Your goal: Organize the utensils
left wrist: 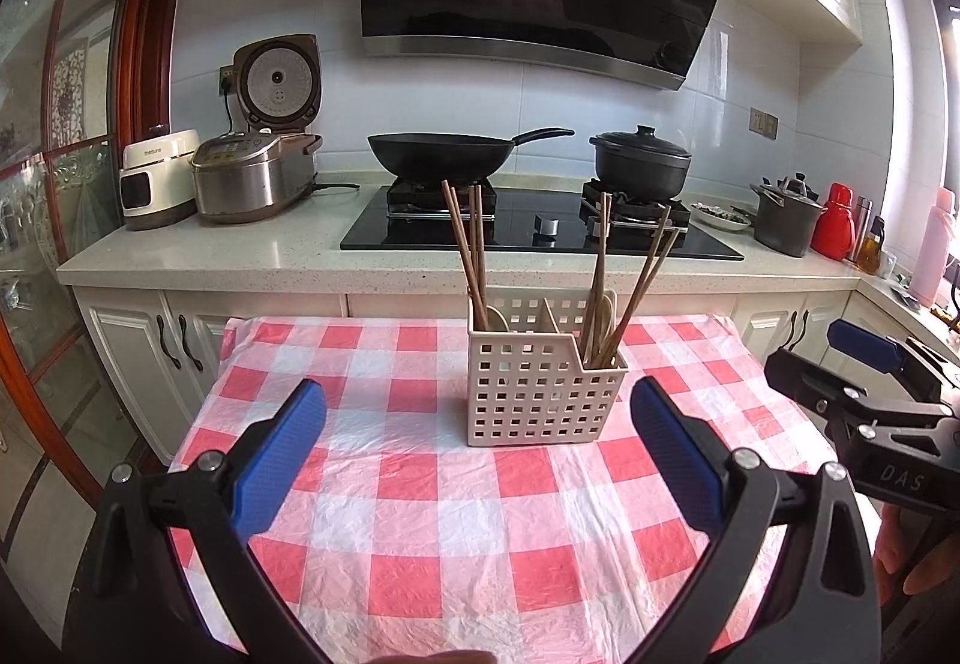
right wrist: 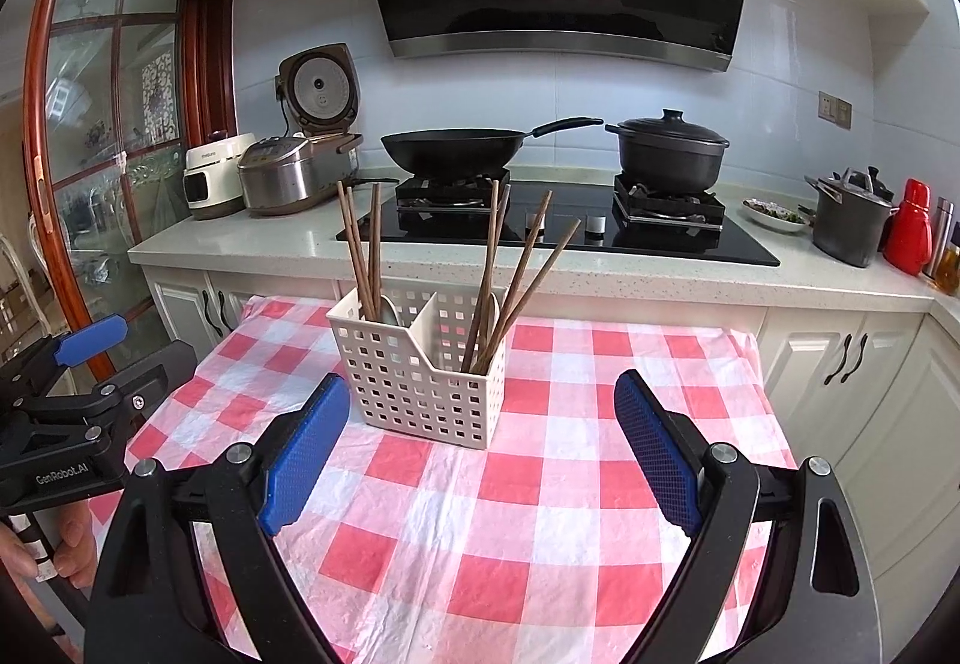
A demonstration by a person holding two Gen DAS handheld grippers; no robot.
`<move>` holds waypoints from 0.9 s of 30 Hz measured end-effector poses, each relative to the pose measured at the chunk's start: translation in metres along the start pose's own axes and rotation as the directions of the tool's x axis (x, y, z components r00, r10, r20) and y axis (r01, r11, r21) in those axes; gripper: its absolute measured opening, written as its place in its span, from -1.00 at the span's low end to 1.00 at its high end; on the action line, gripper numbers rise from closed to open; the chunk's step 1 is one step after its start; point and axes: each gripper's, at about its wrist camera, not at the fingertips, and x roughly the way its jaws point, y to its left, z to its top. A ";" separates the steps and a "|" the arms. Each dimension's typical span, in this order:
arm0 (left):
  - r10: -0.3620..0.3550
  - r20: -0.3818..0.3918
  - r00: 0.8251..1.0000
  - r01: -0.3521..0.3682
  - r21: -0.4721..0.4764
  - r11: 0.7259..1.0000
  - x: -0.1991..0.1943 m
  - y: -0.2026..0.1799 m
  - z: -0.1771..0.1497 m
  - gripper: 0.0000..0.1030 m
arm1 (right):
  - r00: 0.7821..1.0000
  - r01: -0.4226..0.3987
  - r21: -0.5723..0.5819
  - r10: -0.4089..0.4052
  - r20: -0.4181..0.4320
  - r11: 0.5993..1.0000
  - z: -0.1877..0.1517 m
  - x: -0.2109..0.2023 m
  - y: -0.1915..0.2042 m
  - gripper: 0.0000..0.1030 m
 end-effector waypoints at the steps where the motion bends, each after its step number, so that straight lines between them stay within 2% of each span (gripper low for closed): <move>1: 0.000 0.000 1.000 0.000 0.000 1.000 0.000 0.000 0.000 0.91 | 1.000 0.000 -0.001 0.000 0.000 1.000 0.000 0.000 0.000 0.64; 27: 0.009 -0.007 1.000 -0.009 -0.001 1.000 0.001 0.000 -0.002 0.91 | 1.000 0.006 -0.001 -0.006 -0.008 1.000 -0.002 0.002 -0.003 0.64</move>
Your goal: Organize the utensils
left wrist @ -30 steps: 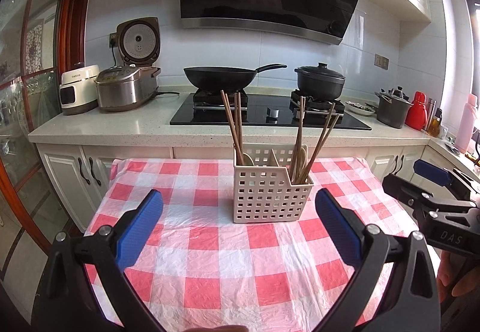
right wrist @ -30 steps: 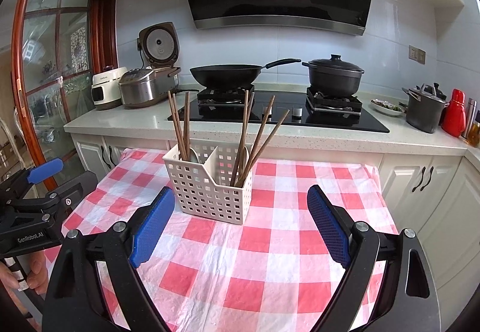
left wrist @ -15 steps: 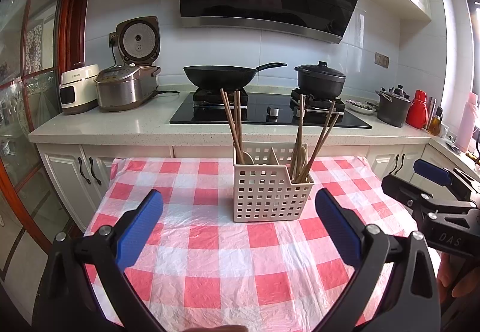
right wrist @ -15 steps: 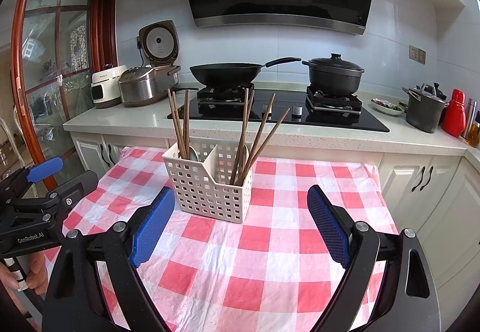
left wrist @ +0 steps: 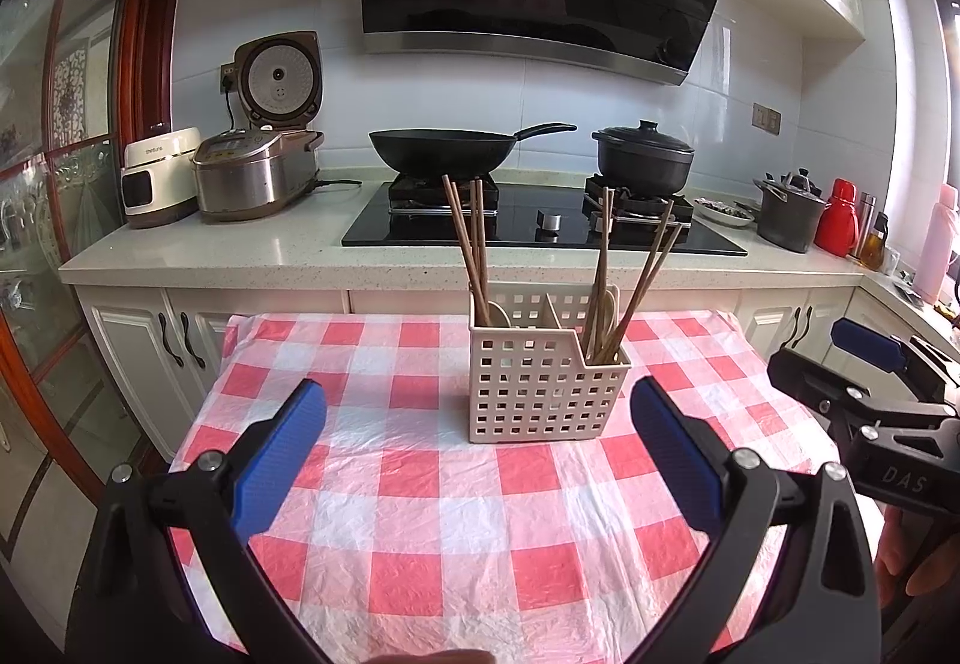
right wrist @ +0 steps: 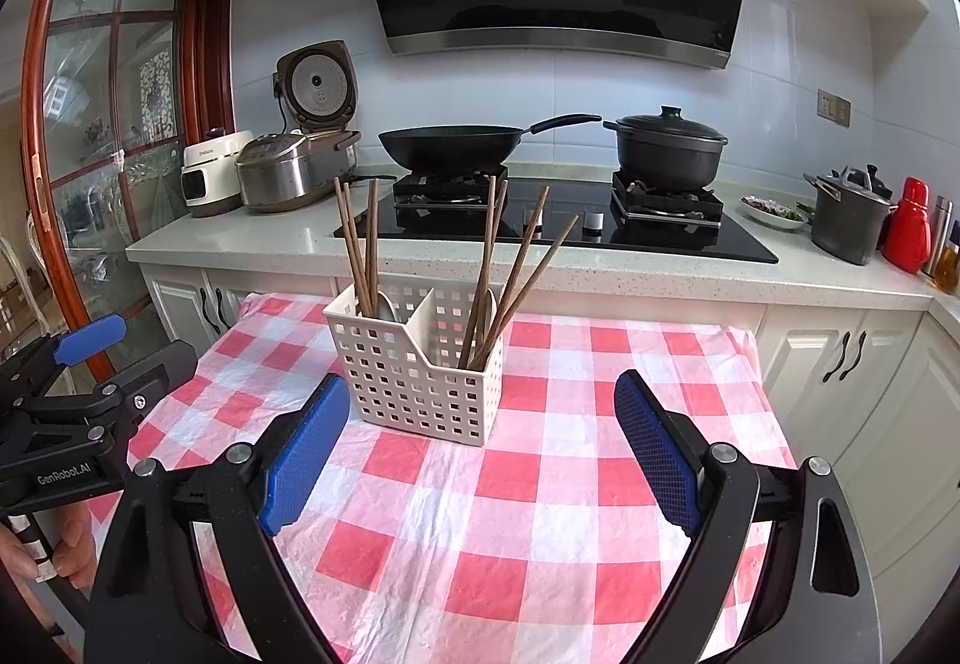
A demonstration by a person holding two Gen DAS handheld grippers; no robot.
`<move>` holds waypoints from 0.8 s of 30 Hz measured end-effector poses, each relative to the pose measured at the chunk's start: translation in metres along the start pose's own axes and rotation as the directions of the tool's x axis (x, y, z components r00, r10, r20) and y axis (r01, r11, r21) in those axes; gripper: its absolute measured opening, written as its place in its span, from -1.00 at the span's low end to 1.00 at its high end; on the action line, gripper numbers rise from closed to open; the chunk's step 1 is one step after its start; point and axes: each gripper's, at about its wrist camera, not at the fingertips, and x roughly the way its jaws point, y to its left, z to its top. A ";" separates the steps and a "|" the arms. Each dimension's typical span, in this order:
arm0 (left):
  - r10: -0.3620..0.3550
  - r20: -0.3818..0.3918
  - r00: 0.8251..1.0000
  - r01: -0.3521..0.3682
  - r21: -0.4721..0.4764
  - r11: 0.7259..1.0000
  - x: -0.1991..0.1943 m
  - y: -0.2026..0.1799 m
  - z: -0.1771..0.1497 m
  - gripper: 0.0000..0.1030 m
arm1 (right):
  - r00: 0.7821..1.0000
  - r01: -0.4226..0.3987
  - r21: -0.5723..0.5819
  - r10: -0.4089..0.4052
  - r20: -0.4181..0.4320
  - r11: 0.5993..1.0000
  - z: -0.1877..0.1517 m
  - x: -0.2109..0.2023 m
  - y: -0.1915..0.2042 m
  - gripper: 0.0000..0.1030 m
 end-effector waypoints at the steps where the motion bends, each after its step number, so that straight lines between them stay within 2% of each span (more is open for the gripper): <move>1: 0.000 0.000 1.000 0.000 0.000 1.000 0.000 0.000 0.000 0.91 | 1.000 0.001 0.001 -0.001 0.000 1.000 0.000 0.000 0.000 0.64; 17: 0.002 -0.003 1.000 -0.002 -0.004 1.000 0.001 0.000 -0.002 0.91 | 1.000 0.000 0.001 0.000 0.002 1.000 -0.003 -0.001 0.001 0.64; 24: -0.014 -0.007 1.000 0.013 -0.034 0.999 0.001 0.004 -0.001 0.91 | 1.000 0.000 0.001 0.000 0.003 1.000 -0.003 -0.002 0.001 0.64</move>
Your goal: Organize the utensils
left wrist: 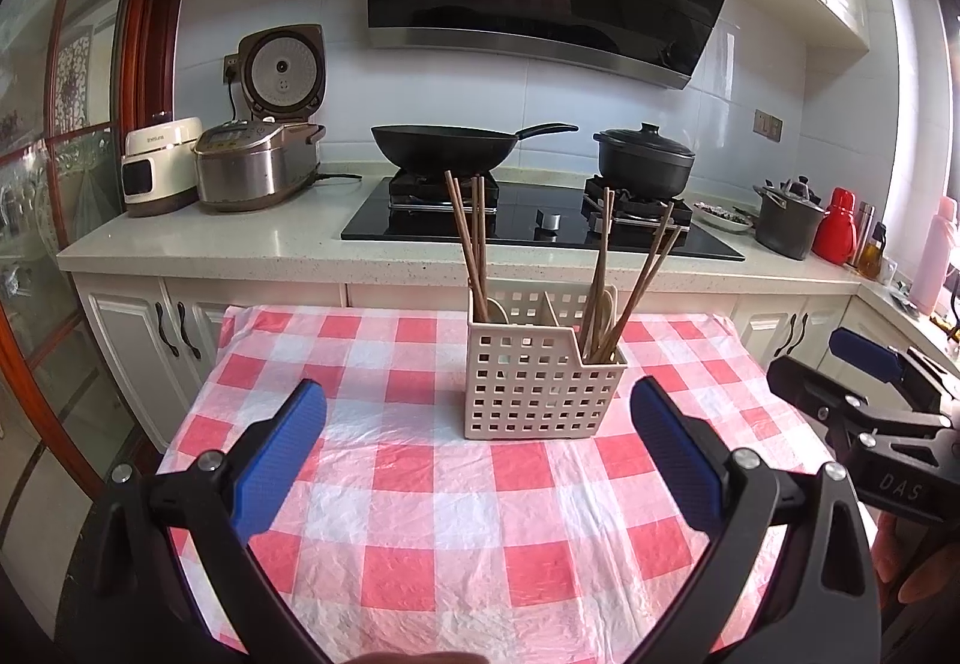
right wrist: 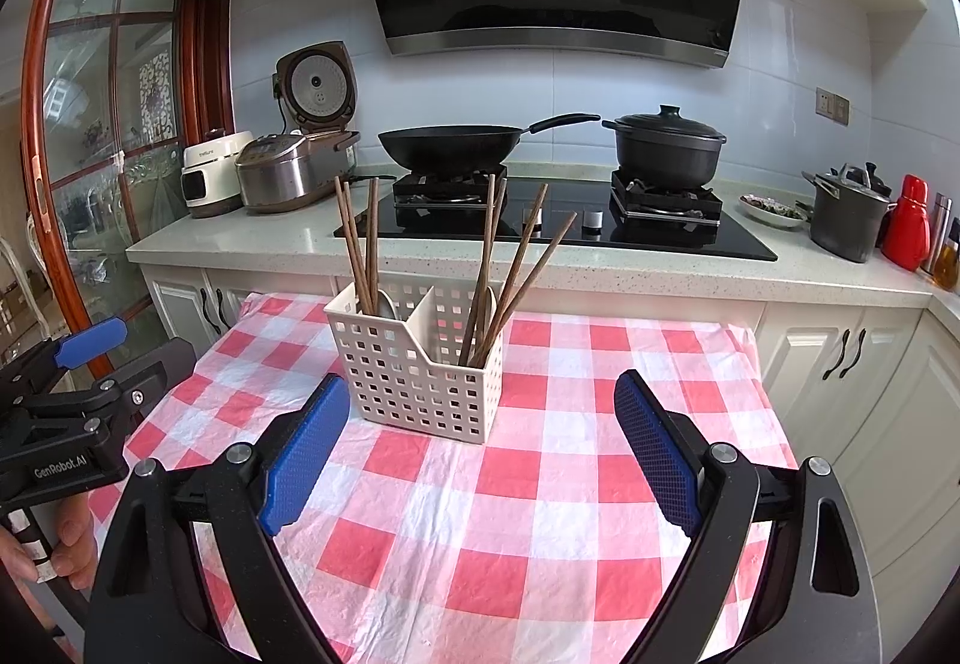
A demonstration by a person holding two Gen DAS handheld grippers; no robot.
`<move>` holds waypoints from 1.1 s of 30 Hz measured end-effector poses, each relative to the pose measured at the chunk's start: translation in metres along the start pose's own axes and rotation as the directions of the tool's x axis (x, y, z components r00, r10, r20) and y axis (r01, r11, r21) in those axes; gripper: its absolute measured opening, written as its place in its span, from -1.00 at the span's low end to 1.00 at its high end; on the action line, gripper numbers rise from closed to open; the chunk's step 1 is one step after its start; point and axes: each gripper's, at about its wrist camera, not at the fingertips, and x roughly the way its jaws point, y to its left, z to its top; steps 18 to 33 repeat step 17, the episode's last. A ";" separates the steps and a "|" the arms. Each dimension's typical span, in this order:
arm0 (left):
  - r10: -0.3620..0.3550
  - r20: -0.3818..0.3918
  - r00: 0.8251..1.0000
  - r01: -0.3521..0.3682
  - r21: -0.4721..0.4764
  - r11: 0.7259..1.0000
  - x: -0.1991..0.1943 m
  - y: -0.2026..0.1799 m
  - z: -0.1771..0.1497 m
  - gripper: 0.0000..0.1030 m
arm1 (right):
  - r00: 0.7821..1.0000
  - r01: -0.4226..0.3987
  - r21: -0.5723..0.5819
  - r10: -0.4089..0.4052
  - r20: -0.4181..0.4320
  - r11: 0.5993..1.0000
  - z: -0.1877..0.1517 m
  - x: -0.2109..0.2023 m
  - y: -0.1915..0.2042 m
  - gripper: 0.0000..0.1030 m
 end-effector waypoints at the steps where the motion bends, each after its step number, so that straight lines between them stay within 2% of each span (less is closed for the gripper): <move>1: -0.002 0.000 1.000 0.002 -0.004 1.000 -0.001 0.000 0.000 0.91 | 1.000 0.000 0.001 0.000 0.001 1.000 0.000 0.000 0.000 0.64; 3: -0.005 0.002 1.000 0.005 -0.001 1.000 -0.001 0.001 0.001 0.91 | 1.000 -0.001 0.000 0.001 0.001 1.000 0.000 0.000 0.000 0.64; 7: 0.033 0.033 0.999 -0.034 0.011 0.999 -0.003 -0.001 -0.001 0.91 | 1.000 -0.002 -0.003 0.002 0.001 1.000 -0.001 0.000 0.002 0.64; 15: -0.003 0.017 1.000 0.003 -0.013 1.000 -0.004 0.003 0.002 0.91 | 1.000 -0.004 -0.004 0.004 0.006 1.000 -0.001 -0.001 0.003 0.64; 33: -0.003 0.012 1.000 0.003 -0.020 1.000 -0.003 0.004 0.001 0.91 | 1.000 -0.004 -0.005 0.004 0.007 1.000 -0.002 -0.002 0.003 0.64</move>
